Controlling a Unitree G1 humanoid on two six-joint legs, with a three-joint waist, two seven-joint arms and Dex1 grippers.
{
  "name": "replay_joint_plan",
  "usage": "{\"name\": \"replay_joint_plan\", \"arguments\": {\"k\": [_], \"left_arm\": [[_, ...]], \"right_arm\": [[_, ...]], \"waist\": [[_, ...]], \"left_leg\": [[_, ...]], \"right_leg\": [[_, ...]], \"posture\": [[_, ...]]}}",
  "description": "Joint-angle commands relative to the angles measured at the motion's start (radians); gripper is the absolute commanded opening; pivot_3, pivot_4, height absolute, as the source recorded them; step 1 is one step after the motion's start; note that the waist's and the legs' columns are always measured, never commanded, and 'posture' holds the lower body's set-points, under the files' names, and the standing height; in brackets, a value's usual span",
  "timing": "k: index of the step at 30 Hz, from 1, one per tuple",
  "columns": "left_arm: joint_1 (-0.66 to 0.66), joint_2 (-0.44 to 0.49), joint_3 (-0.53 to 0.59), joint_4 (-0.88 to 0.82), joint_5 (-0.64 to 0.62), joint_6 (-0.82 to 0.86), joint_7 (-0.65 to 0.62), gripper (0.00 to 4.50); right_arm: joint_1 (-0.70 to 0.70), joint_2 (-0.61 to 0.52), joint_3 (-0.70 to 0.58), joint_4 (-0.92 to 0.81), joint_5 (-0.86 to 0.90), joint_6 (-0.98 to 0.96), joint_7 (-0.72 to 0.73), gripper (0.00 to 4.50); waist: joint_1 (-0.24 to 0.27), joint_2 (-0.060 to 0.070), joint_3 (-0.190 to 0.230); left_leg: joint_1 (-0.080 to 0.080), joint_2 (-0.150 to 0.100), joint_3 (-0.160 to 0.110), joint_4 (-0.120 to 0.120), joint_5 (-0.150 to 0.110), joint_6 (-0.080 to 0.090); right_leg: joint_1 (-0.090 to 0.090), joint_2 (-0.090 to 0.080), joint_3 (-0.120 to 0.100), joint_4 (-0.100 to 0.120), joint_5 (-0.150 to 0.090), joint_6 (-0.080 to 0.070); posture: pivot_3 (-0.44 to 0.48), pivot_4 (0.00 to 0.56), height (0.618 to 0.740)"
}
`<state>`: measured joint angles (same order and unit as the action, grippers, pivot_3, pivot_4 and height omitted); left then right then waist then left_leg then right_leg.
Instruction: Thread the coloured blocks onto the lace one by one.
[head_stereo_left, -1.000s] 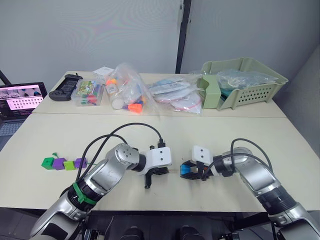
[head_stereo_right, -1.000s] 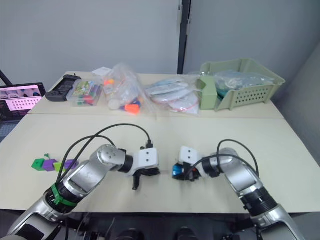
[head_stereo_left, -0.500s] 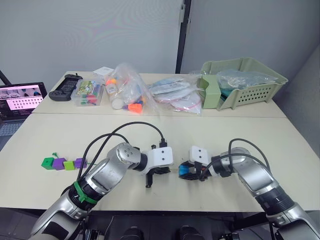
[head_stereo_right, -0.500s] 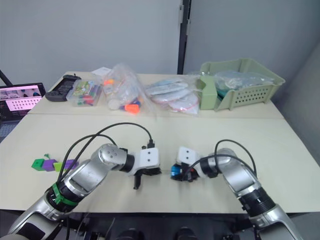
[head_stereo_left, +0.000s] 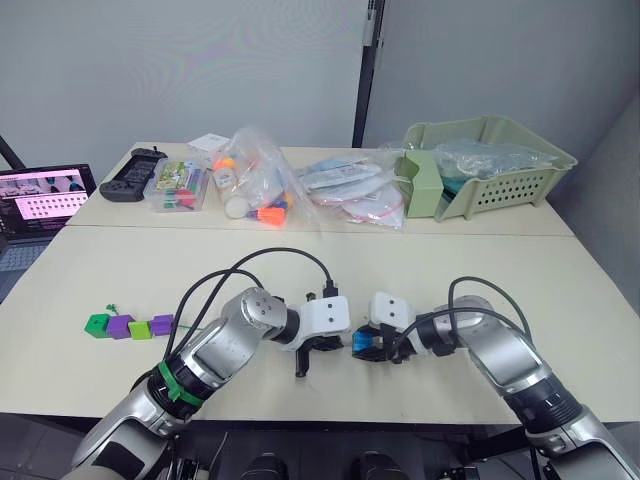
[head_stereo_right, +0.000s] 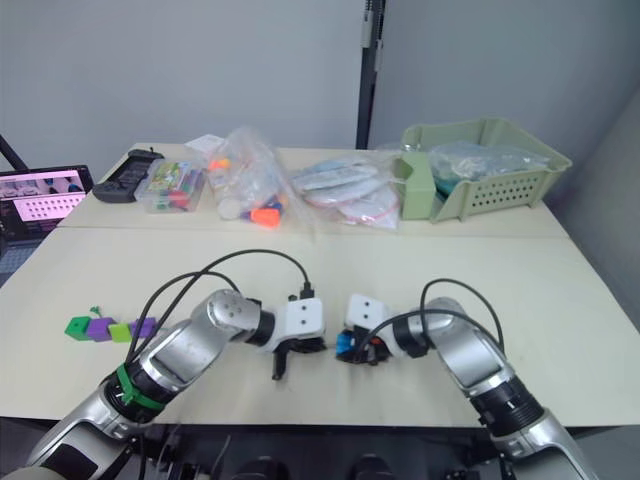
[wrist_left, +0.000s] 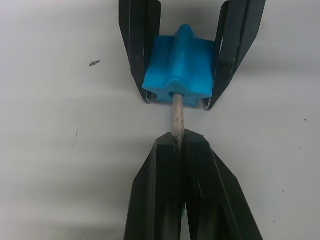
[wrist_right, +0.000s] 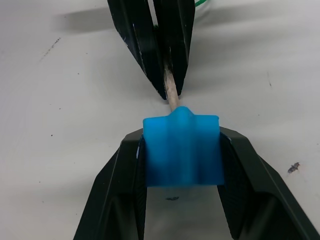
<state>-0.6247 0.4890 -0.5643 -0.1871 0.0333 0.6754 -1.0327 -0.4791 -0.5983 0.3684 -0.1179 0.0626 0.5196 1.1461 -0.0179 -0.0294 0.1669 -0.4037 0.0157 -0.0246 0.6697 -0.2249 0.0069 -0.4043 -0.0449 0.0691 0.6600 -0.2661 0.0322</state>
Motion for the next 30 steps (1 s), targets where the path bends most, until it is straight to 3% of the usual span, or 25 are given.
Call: {"name": "replay_joint_plan", "arguments": {"k": [1,5,13,19,25,30], "left_arm": [[-0.012,-0.119,0.029,-0.014,-0.064,-0.066,0.034,0.0],[0.024,-0.2,0.067,0.033,-0.105,-0.091,0.04,0.0],[0.068,-0.171,0.173,0.047,-0.173,-0.112,-0.053,0.0],[0.082,-0.025,0.226,0.03,-0.189,-0.148,-0.146,1.99],[0.113,0.093,0.224,0.064,-0.174,-0.223,-0.18,2.0],[0.115,0.097,0.202,0.135,-0.137,-0.309,-0.155,2.0]], "right_arm": [[0.0,0.047,0.026,-0.041,0.022,0.014,-0.022,1.37],[0.004,0.07,0.027,-0.052,0.02,0.025,-0.035,1.37],[0.02,0.065,0.023,-0.069,0.018,0.039,-0.038,1.37],[0.033,0.05,0.023,-0.079,0.015,0.048,-0.034,1.37],[0.033,0.045,0.028,-0.078,0.016,0.045,-0.037,1.37],[0.035,0.037,0.027,-0.085,0.018,0.047,-0.034,1.37]], "waist": [[0.001,0.0,0.0],[0.002,0.0,0.0],[-0.001,0.0,0.0],[-0.002,0.0,0.0],[-0.003,0.0,0.0],[0.002,0.0,0.0]], "left_leg": [[0.0,0.0,0.0,0.0,0.0,0.0],[0.0,0.0,0.0,0.0,0.0,0.0],[0.0,0.0,0.0,0.001,0.0,0.0],[0.0,0.0,0.0,0.0,0.0,0.0],[0.0,0.0,0.0,0.0,0.0,0.0],[0.0,0.0,0.0,0.0,0.0,0.0]], "right_leg": [[0.0,0.0,0.0,0.0,0.0,0.0],[0.0,0.0,0.0,0.001,0.0,0.0],[-0.001,0.0,0.0,0.001,0.0,0.0],[-0.001,0.0,0.0,0.001,0.0,0.0],[-0.001,0.0,0.0,0.001,0.0,0.0],[-0.001,0.0,0.0,0.0,0.0,0.0]], "posture": [[0.0,0.15,0.74],[0.0,0.15,0.74],[0.0,0.15,0.74],[0.0,0.15,0.74],[0.0,0.15,0.74],[0.0,0.15,0.74]]}}
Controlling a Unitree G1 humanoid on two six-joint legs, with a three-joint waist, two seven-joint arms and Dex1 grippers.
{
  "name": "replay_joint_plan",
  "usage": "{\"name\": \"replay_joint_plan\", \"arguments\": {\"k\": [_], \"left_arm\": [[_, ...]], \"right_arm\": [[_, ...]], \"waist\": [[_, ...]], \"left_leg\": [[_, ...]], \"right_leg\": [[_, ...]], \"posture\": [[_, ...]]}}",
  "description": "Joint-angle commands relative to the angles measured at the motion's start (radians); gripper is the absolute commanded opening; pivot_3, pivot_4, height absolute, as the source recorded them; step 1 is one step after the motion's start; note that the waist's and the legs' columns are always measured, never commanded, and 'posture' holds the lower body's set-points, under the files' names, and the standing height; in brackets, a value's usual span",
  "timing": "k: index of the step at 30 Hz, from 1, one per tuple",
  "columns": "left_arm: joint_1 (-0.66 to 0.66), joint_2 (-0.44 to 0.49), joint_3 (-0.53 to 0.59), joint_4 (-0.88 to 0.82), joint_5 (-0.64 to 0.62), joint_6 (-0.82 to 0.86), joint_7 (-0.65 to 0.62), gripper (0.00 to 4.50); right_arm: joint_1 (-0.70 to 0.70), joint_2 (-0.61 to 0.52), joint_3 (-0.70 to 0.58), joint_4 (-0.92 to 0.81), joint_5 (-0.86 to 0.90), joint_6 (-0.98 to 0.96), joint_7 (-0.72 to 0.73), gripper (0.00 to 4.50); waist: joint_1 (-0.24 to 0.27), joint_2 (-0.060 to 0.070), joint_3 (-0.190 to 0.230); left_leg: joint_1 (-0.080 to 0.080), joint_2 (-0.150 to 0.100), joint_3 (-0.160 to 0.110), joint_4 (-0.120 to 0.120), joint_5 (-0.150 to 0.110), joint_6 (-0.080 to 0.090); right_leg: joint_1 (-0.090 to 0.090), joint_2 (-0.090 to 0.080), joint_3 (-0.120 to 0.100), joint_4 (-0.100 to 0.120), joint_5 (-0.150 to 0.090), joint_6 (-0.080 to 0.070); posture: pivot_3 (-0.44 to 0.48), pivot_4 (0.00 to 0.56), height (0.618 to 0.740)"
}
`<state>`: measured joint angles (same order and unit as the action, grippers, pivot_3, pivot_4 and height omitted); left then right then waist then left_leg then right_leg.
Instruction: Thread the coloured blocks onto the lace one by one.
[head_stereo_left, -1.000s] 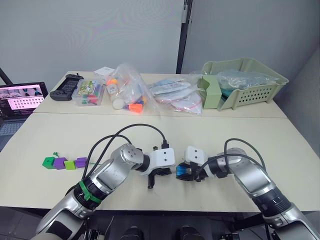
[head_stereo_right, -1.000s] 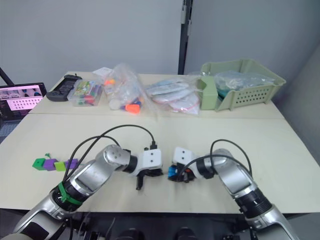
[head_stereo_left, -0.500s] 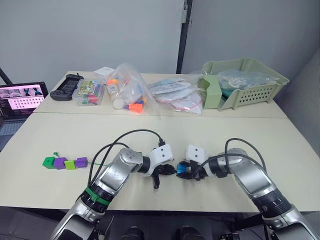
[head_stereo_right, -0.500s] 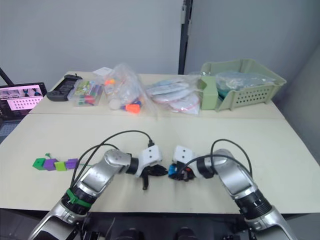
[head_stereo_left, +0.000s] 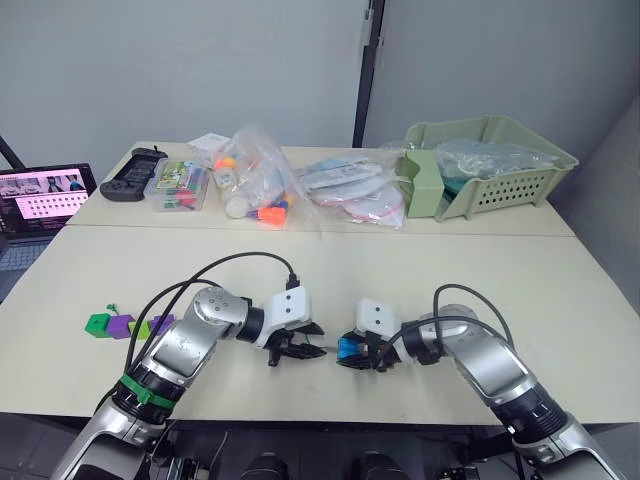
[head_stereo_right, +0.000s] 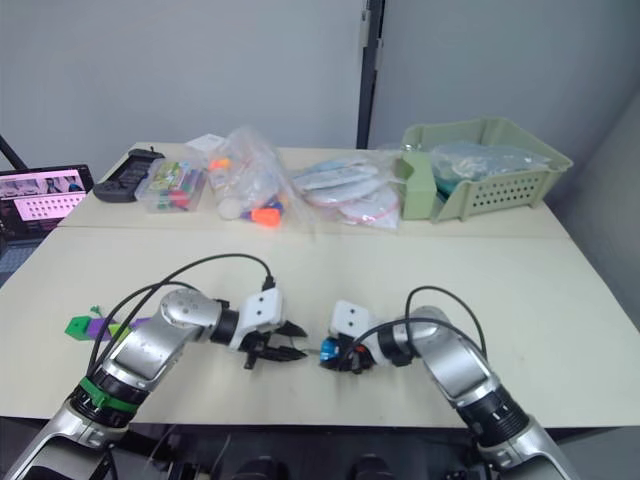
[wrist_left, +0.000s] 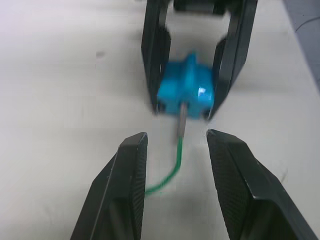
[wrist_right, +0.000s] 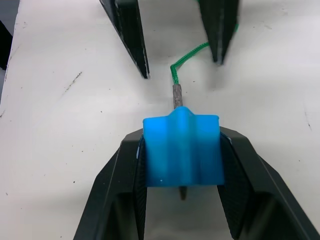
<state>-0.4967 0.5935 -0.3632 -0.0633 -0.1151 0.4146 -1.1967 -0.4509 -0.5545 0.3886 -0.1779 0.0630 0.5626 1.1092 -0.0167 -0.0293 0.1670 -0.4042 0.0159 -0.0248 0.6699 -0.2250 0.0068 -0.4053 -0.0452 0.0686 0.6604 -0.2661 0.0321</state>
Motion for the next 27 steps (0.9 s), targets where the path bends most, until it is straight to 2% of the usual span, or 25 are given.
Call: {"name": "replay_joint_plan", "arguments": {"k": [1,6,9,12,13,22,27], "left_arm": [[-0.017,-0.01,-0.003,0.028,0.017,-0.057,0.013,2.0],[-0.016,-0.004,-0.021,0.091,0.051,-0.121,0.005,2.0],[-0.016,-0.013,-0.02,0.105,0.04,-0.134,-0.005,1.22],[-0.013,-0.015,-0.02,0.101,0.036,-0.144,-0.008,0.21],[-0.011,-0.018,-0.017,0.092,0.029,-0.145,-0.008,0.04],[-0.002,-0.071,-0.024,-0.009,-0.001,-0.096,0.006,0.0],[-0.015,-0.087,-0.039,0.025,0.024,-0.107,0.016,0.0]], "right_arm": [[0.007,-0.009,0.007,-0.027,0.019,0.006,0.003,1.37],[0.011,-0.018,0.004,-0.036,0.02,0.013,0.003,1.37],[0.013,-0.022,0.004,-0.04,0.021,0.016,0.003,1.37],[0.012,-0.021,0.004,-0.039,0.022,0.019,0.001,1.37],[0.013,-0.021,0.004,-0.041,0.022,0.021,0.001,1.37],[0.019,-0.022,0.008,-0.048,0.024,0.032,-0.001,1.37],[0.02,-0.021,0.01,-0.053,0.025,0.038,-0.004,1.37]], "waist": [[0.001,0.0,0.0],[0.001,0.0,0.0],[0.001,0.0,0.0],[0.001,0.0,0.0],[0.001,0.0,0.0],[0.002,0.0,0.0],[0.002,0.0,0.0]], "left_leg": [[0.0,0.0,0.0,0.0,0.0,0.0],[0.0,0.0,0.0,0.0,0.0,0.0],[0.0,0.0,0.0,0.0,0.0,0.0],[0.0,0.0,0.0,0.0,0.0,0.0],[0.0,0.0,0.0,0.0,0.0,0.0],[0.0,0.0,0.0,0.0,0.0,0.0],[0.0,0.0,0.0,0.0,0.0,0.0]], "right_leg": [[0.0,0.0,0.0,0.0,0.0,0.0],[0.0,0.0,0.0,0.0,0.0,0.0],[0.0,0.0,0.0,0.0,0.0,0.0],[0.0,0.0,0.0,0.0,0.0,0.0],[0.0,0.0,0.0,0.0,0.0,0.0],[0.0,0.0,0.0,0.0,0.0,0.0],[0.0,0.0,0.0,0.0,0.0,0.0]], "posture": [[0.0,0.15,0.74],[0.0,0.15,0.74],[0.0,0.15,0.74],[0.0,0.15,0.74],[0.0,0.15,0.74],[0.0,0.15,0.74],[0.0,0.15,0.74]]}}
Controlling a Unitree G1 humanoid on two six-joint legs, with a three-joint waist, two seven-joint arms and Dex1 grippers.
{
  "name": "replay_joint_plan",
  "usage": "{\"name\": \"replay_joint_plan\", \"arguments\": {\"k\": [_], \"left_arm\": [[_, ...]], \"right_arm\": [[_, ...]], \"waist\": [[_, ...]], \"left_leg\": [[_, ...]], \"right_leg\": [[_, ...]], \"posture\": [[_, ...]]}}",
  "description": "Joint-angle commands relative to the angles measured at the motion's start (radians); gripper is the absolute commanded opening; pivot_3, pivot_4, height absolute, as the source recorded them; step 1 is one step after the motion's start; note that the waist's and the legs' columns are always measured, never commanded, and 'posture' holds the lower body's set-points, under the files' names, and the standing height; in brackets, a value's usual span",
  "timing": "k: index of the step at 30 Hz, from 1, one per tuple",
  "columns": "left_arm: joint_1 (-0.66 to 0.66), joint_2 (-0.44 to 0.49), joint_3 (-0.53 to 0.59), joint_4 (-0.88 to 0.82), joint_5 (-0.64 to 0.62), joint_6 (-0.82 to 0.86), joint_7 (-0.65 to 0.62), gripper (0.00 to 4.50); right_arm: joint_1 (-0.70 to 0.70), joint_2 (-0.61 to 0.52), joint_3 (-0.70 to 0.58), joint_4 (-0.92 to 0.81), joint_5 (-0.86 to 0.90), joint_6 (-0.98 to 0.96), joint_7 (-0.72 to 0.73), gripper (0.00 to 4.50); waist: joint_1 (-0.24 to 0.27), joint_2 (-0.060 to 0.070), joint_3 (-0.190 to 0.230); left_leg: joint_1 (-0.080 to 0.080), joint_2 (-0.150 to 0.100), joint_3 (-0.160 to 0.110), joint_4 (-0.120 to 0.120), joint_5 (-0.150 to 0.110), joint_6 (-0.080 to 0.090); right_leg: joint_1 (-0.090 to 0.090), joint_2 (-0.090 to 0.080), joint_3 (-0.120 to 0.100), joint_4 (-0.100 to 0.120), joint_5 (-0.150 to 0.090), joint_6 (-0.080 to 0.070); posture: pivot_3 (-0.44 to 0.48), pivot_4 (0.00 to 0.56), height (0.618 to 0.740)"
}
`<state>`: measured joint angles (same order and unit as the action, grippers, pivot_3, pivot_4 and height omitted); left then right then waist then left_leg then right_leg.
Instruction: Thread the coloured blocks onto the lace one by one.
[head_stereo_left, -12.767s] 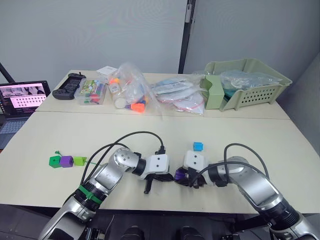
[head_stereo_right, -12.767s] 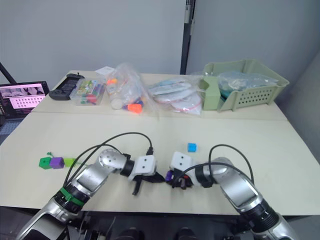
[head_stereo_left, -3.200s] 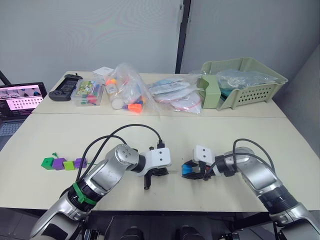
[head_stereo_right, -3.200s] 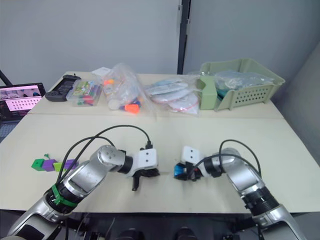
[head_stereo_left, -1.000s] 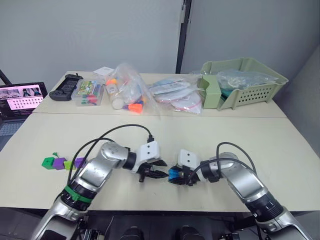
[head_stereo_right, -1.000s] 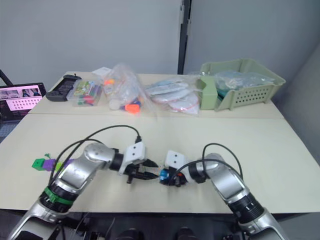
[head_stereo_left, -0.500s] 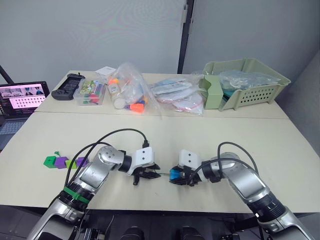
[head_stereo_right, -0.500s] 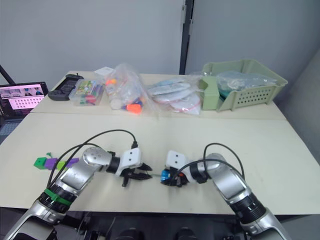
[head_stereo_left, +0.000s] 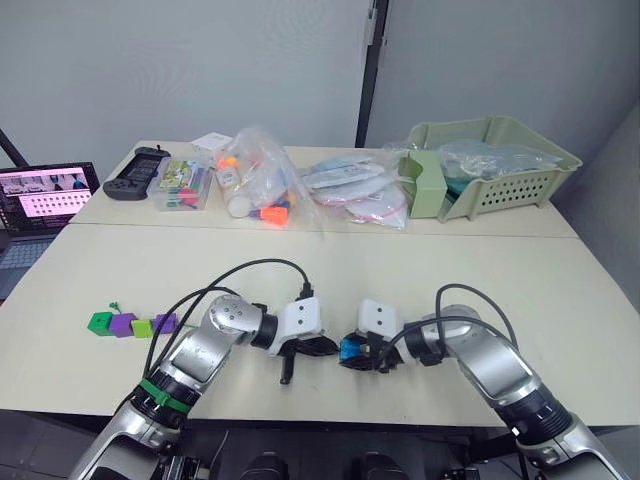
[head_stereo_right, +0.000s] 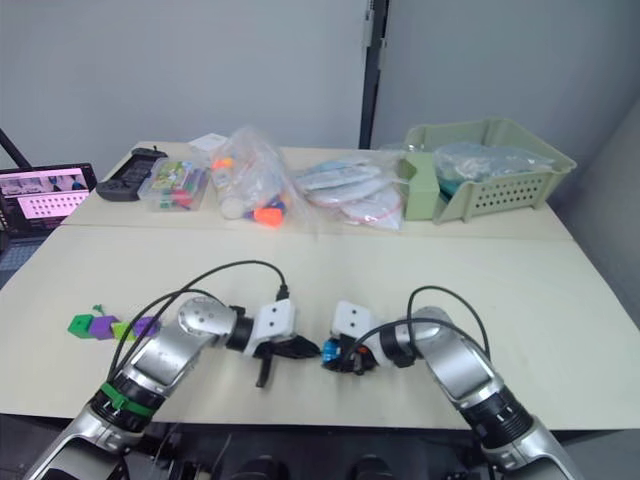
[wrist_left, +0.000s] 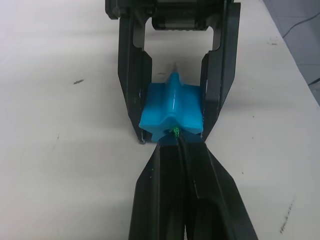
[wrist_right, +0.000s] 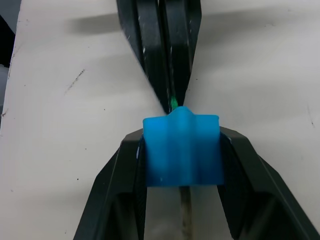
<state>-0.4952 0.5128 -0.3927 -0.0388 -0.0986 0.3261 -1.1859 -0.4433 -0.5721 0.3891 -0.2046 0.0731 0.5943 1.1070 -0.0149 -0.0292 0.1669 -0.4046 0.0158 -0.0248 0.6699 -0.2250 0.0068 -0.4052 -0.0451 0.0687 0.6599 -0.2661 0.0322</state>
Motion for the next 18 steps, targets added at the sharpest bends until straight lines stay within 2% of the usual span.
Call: {"name": "replay_joint_plan", "arguments": {"k": [1,5,13,18], "left_arm": [[-0.015,0.002,-0.006,0.012,0.009,-0.026,-0.001,0.0],[-0.012,0.022,-0.006,0.032,0.022,-0.03,-0.006,0.0],[-0.015,0.093,0.046,0.055,0.012,-0.044,-0.023,2.51],[0.008,0.112,0.038,0.101,0.022,-0.081,-0.025,2.54]], "right_arm": [[0.012,-0.004,0.009,-0.027,0.017,0.007,-0.004,1.37],[0.012,-0.006,0.012,-0.031,0.021,0.01,-0.011,1.37],[0.021,-0.018,0.012,-0.031,0.027,0.004,-0.02,1.37],[0.022,-0.021,0.011,-0.035,0.031,0.005,-0.022,1.37]], "waist": [[0.0,0.0,0.0],[0.0,0.0,0.0],[-0.001,0.0,0.0],[0.0,0.0,0.0]], "left_leg": [[0.0,0.0,0.0,0.0,0.0,0.0],[0.0,0.0,0.0,0.0,0.0,0.0],[0.0,0.0,0.0,0.0,0.0,0.0],[0.0,0.0,0.0,0.0,0.0,0.0]], "right_leg": [[0.0,0.0,0.0,0.0,0.0,0.0],[0.0,0.0,0.0,0.0,0.0,0.0],[0.0,0.0,0.0,0.0,0.0,0.0],[0.0,0.0,0.0,-0.001,0.0,0.0]], "posture": [[0.0,0.15,0.74],[0.0,0.15,0.74],[0.0,0.15,0.74],[0.0,0.15,0.74]]}}
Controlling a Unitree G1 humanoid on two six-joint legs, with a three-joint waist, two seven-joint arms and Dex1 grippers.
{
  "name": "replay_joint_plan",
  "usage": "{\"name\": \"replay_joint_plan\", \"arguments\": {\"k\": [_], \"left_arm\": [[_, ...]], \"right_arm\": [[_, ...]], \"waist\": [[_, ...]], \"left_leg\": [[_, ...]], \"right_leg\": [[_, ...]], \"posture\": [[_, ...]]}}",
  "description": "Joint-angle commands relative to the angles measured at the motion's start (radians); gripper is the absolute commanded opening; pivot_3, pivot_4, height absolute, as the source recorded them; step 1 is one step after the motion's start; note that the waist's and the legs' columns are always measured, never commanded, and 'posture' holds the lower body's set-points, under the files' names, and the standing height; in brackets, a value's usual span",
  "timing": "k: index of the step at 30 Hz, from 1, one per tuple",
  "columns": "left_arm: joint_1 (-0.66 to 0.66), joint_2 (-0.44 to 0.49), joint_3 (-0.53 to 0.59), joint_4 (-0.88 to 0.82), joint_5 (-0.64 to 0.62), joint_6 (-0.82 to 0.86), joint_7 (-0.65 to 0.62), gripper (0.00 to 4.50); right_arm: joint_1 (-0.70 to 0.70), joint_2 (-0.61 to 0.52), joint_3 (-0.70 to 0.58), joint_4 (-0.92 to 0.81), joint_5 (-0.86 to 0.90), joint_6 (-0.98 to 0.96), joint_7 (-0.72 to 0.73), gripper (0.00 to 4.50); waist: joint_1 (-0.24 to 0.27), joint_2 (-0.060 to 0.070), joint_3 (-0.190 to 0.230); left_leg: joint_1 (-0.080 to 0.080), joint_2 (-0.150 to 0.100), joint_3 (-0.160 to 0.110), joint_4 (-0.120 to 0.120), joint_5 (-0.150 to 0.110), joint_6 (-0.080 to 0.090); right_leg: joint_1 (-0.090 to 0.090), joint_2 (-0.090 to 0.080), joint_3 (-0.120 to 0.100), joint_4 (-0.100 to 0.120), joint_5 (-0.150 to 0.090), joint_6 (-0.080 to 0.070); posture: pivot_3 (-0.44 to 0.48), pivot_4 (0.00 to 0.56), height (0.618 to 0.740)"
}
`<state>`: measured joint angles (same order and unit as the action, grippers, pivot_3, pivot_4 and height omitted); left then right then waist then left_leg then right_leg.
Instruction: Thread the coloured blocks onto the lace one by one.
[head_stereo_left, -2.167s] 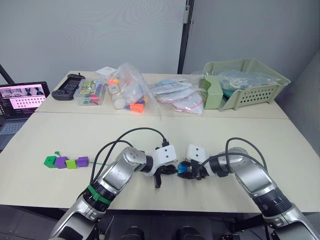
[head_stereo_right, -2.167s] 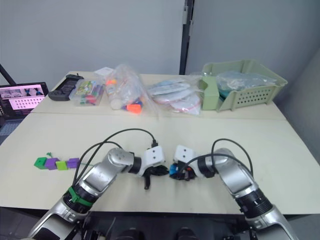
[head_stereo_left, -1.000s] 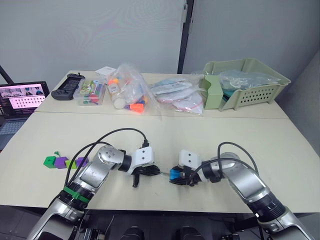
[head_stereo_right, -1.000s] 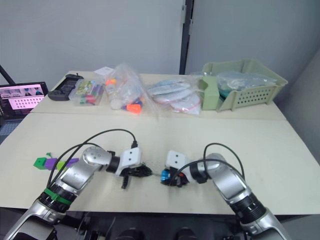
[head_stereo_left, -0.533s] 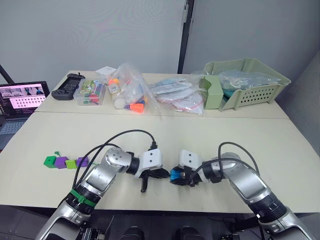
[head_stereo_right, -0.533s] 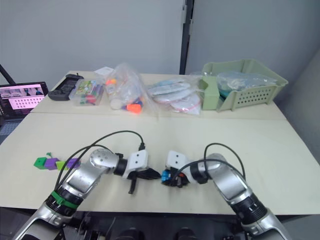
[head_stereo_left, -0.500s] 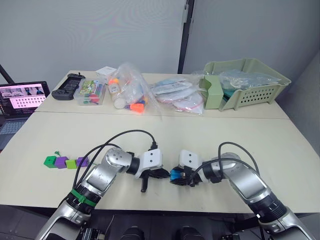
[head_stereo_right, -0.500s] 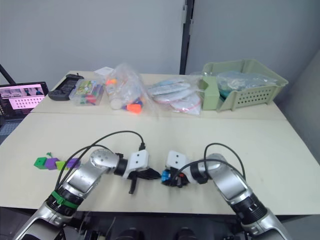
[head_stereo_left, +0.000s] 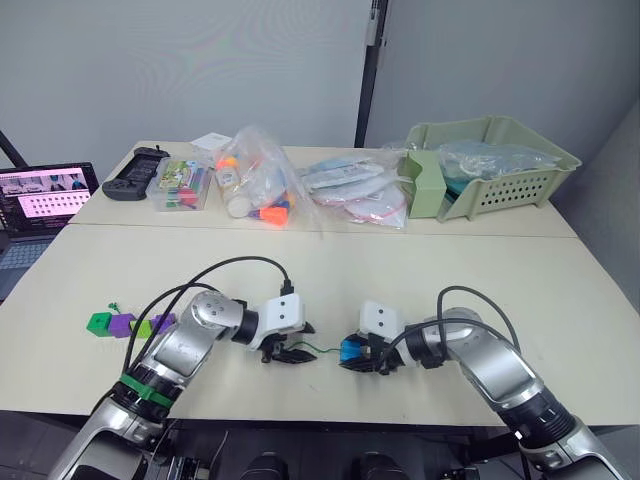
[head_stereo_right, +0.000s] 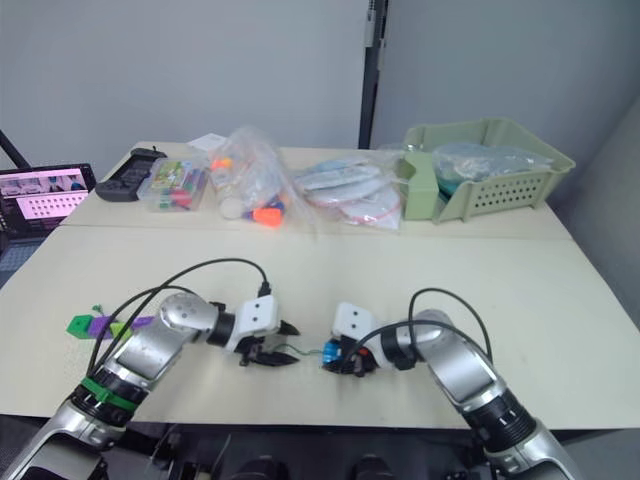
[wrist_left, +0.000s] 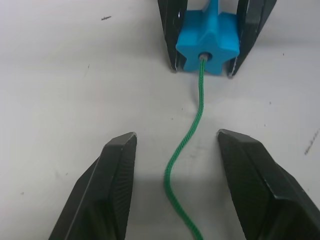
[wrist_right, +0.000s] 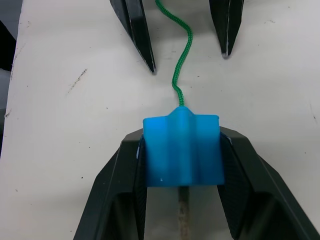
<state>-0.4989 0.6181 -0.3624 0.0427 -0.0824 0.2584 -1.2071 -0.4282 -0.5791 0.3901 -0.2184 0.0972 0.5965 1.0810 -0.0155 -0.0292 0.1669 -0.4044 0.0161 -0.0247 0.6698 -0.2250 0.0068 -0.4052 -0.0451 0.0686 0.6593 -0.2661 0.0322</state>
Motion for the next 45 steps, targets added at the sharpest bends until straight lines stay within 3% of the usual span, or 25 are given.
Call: {"name": "replay_joint_plan", "arguments": {"k": [1,8,20,29,30,32,38,42,45], "left_arm": [[0.012,0.002,0.008,0.021,-0.001,-0.01,-0.005,2.27],[0.018,-0.027,-0.001,0.015,-0.011,-0.022,-0.009,0.03],[0.019,-0.126,-0.028,-0.088,-0.023,0.057,0.042,0.0],[0.035,-0.07,-0.014,-0.119,0.001,0.074,0.063,0.0],[0.032,-0.066,-0.007,-0.122,-0.007,0.082,0.061,0.27],[0.03,-0.053,0.0,-0.137,-0.023,0.094,0.048,0.81],[-0.005,-0.043,0.004,-0.189,-0.083,0.159,-0.002,2.82],[-0.059,-0.077,-0.066,-0.187,-0.046,0.144,-0.009,4.11],[-0.089,-0.118,-0.109,-0.143,-0.005,0.136,0.019,4.11]], "right_arm": [[0.006,-0.015,0.01,-0.022,0.008,0.003,0.004,1.37],[0.004,-0.02,0.011,-0.023,0.012,0.007,0.003,1.37],[0.0,-0.014,0.02,-0.021,0.011,0.011,0.001,1.37],[-0.002,-0.021,0.025,-0.017,0.01,0.008,0.01,1.37],[-0.003,-0.018,0.022,-0.015,0.011,0.009,0.006,1.37],[-0.007,-0.008,0.01,-0.012,0.016,0.01,-0.007,2.39],[0.001,-0.02,-0.062,-0.068,0.068,0.05,-0.026,4.45],[0.095,-0.125,-0.17,-0.19,0.115,0.085,-0.025,4.5],[0.148,-0.173,-0.211,-0.223,0.138,0.085,-0.029,4.5]], "waist": [[0.0,0.0,0.0],[0.001,0.0,0.0],[0.001,0.0,0.0],[0.0,0.0,0.0],[0.0,0.0,0.0],[0.0,0.0,0.0],[0.001,0.0,0.0],[0.016,0.0,0.001],[0.014,0.0,0.001]], "left_leg": [[0.0,0.0,0.0,0.0,0.0,0.0],[0.0,0.0,0.0,0.0,0.0,0.0],[0.0,0.0,0.0,0.0,0.0,0.0],[0.0,0.0,0.0,0.0,0.0,0.0],[0.0,0.0,0.0,0.0,0.0,0.0],[0.0,0.0,0.0,0.0,0.0,0.0],[0.0,0.0,0.0,0.0,0.0,0.0],[-0.002,-0.001,-0.001,0.0,0.0,0.0],[-0.002,-0.001,0.0,0.0,0.0,0.0]], "right_leg": [[0.0,0.0,0.0,0.0,0.0,0.0],[0.0,0.0,0.0,0.0,0.0,0.0],[0.0,0.0,0.0,0.0,0.0,0.0],[0.0,0.0,0.0,-0.001,0.0,0.0],[0.0,0.0,0.0,-0.001,0.0,0.0],[0.0,0.0,0.0,-0.001,0.0,0.0],[0.0,0.0,0.0,-0.001,0.0,0.0],[0.0,-0.001,-0.001,-0.002,0.0,0.0],[0.001,-0.001,0.0,-0.004,0.0,0.001]], "posture": [[0.0,0.15,0.74],[0.0,0.15,0.74],[0.0,0.15,0.74],[0.0,0.15,0.74],[0.0,0.15,0.74],[0.0,0.15,0.74],[0.0,0.15,0.74],[0.0,0.15,0.74],[0.0,0.15,0.74]]}}
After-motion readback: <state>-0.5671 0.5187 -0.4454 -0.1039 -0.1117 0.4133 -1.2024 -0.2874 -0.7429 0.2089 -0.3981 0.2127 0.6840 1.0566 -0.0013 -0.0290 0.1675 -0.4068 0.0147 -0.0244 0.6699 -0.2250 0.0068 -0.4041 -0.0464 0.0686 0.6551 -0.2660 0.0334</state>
